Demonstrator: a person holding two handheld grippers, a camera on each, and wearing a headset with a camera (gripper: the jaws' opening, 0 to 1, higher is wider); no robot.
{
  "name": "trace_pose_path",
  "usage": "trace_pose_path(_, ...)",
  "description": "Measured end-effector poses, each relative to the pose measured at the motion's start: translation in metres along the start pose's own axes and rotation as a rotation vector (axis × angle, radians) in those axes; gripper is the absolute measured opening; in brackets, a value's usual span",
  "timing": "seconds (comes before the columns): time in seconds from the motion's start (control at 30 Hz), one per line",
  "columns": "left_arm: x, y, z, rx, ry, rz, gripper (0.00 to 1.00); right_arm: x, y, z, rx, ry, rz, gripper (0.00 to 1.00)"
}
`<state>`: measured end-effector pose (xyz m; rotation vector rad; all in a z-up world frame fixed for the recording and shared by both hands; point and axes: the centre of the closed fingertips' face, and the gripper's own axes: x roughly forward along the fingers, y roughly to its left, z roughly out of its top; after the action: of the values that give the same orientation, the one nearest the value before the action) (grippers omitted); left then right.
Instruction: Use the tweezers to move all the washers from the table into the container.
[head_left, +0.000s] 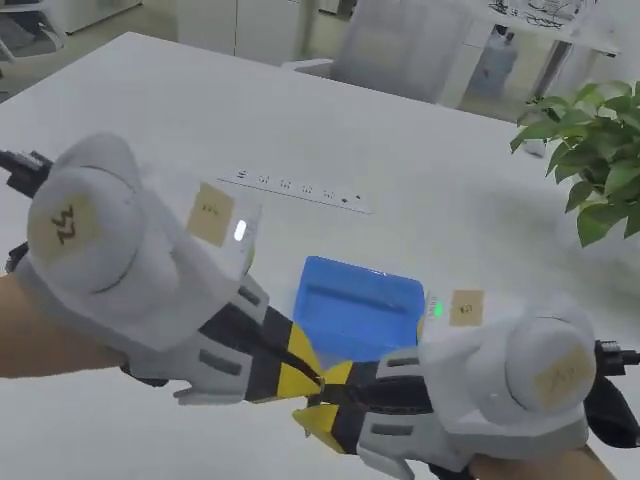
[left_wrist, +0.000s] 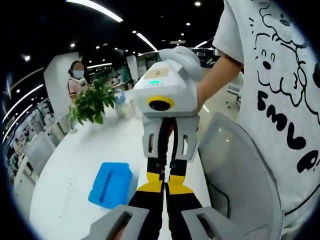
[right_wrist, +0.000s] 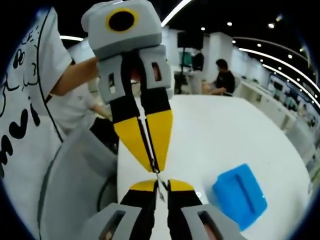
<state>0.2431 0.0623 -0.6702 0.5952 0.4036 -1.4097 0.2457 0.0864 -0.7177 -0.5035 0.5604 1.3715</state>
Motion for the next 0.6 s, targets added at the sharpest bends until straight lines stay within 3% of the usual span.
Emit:
trace_pose_path(0.1, -0.001, 0.000, 0.001, -0.008, -0.013, 0.012, 0.00, -0.001, 0.000, 0.001, 0.006, -0.006, 0.001, 0.03)
trace_pose_path(0.17, -0.001, 0.002, 0.000, -0.032, -0.025, 0.053, 0.00, -0.001, -0.001, 0.001, -0.009, -0.008, -0.010, 0.02)
trace_pose_path(0.27, -0.001, 0.006, -0.001, -0.099, -0.076, 0.128, 0.00, 0.001, -0.004, 0.001, 0.020, -0.024, -0.022, 0.02)
trace_pose_path(0.3, -0.002, 0.010, -0.004, -0.159, -0.096, 0.172, 0.01, 0.002, -0.005, 0.001, 0.030, -0.028, -0.028, 0.02)
trace_pose_path(0.37, -0.004, 0.011, -0.011, -0.226, -0.104, 0.210, 0.09, 0.003, -0.011, 0.003, 0.058, -0.050, -0.047, 0.02)
trace_pose_path(0.47, -0.016, 0.021, -0.024, -0.356, -0.145, 0.355, 0.21, 0.005, -0.023, 0.002, 0.097, -0.067, -0.084, 0.01)
trace_pose_path(0.53, -0.024, 0.023, -0.032, -0.405, -0.158, 0.434, 0.25, 0.006, -0.032, 0.000, 0.107, -0.080, -0.117, 0.02)
trace_pose_path(0.6, -0.032, 0.020, -0.042, -0.498, -0.169, 0.490, 0.30, 0.007, -0.043, 0.000, 0.144, -0.109, -0.147, 0.02)
